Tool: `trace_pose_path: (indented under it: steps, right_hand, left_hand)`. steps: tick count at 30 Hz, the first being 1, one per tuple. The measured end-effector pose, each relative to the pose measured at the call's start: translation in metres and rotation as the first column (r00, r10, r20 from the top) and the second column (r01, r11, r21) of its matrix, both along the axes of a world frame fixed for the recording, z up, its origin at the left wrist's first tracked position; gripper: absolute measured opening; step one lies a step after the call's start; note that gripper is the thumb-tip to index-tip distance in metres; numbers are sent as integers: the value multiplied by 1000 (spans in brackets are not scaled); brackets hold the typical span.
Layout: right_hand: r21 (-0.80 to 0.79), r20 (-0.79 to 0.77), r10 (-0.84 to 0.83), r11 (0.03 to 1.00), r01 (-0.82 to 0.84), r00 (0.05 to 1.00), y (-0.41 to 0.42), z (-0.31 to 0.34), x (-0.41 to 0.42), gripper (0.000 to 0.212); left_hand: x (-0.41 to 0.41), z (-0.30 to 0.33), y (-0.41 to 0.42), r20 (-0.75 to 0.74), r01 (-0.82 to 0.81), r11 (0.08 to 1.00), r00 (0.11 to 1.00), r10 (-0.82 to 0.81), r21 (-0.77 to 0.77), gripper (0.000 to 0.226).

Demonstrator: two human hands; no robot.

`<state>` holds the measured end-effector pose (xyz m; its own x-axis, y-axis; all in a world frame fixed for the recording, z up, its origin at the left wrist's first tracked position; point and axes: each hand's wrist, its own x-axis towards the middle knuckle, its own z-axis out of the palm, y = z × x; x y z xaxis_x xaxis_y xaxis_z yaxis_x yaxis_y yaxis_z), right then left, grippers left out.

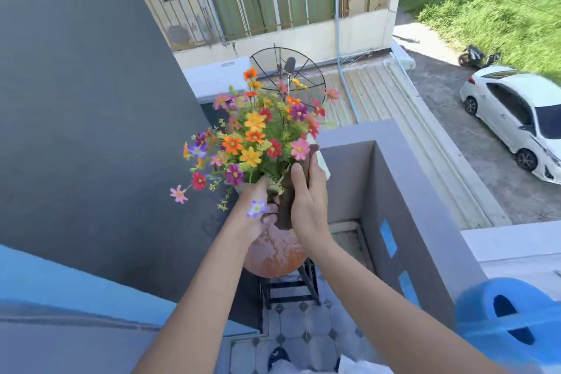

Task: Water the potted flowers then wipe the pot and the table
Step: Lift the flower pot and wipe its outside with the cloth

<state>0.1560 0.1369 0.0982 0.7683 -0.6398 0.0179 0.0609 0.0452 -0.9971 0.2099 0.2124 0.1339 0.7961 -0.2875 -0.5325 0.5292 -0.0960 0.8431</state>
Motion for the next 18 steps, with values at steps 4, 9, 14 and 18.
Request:
trace_pose_path:
  steps: [4, 9, 14, 18]
  right_hand:
    - [-210, 69, -49, 976, 62, 996, -25, -9, 2, 49]
    - [-240, -20, -160, 959, 151, 987, -83, -21, 28, 29]
    - [-118, -102, -177, 979, 165, 979, -59, -49, 9, 29]
    - [-114, -136, -101, 990, 85, 986, -27, -58, -4, 44]
  left_hand:
    - [-7, 5, 7, -88, 18, 997, 996, -24, -70, 22]
    - [-13, 12, 14, -78, -2, 998, 997, -4, -70, 27]
    - [-11, 3, 17, -28, -21, 999, 999, 21, -24, 27]
    - [-11, -4, 20, -66, -66, 996, 996, 62, -67, 19]
